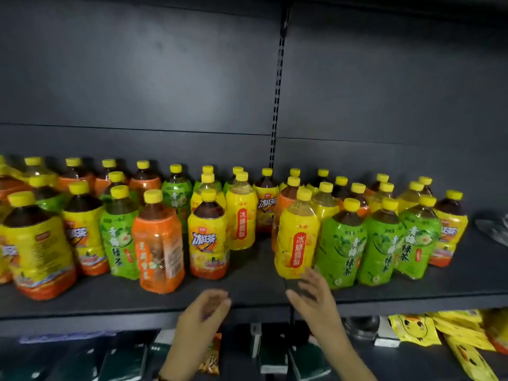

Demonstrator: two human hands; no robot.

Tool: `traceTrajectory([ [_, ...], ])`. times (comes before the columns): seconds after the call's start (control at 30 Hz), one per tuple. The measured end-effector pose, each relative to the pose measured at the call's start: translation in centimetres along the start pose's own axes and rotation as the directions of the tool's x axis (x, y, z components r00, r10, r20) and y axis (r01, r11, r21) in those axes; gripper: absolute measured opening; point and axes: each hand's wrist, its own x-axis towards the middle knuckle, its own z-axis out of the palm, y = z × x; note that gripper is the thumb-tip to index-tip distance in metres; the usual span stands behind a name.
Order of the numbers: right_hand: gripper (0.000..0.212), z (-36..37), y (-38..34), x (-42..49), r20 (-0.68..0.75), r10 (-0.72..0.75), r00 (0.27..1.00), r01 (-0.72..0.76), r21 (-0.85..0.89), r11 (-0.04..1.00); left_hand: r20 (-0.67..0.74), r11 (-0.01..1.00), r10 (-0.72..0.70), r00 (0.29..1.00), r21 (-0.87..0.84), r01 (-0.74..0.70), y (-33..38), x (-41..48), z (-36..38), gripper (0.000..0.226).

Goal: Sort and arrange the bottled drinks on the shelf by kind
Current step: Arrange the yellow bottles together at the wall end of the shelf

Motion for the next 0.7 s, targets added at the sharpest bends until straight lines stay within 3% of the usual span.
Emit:
traceTrajectory([
  [0.07,0.066,-0.3,-0.9,3.0,-0.013,-0.065,0.998,0.066,0.034,0.997,0.0,0.993,0.032,0.999,-0.11,-0.032,1.0,2.9,2.2,0.014],
  [0.2,0.089,0.6,0.2,6.3,-0.155,-0.144,0.977,0.114,-0.186,0.976,-0.082,0.965,0.071,0.994,-0.247,-0.089,2.1,7.4,6.3,0.031],
  [0.27,0.103,1.1,0.8,6.6,-0.159,-0.139,0.978,0.105,-0.204,0.973,-0.144,0.951,0.05,0.988,-0.294,-0.091,1.8,9.0,7.8,0.043],
  [0.43,0.104,1.4,0.7,9.1,-0.15,-0.13,0.98,0.117,-0.094,0.989,-0.18,0.946,0.129,0.975,-0.273,-0.175,2.4,13.6,10.0,0.059],
  [0.53,0.095,0.9,1.1,9.5,-0.115,-0.154,0.981,0.153,-0.018,0.988,-0.25,0.956,0.101,0.963,-0.245,-0.163,2.2,15.5,10.7,0.077],
  [0.7,0.104,0.2,1.7,10.0,-0.082,-0.145,0.986,0.146,0.005,0.989,-0.314,0.98,0.009,0.949,-0.185,-0.071,1.3,17.2,11.5,0.091],
])
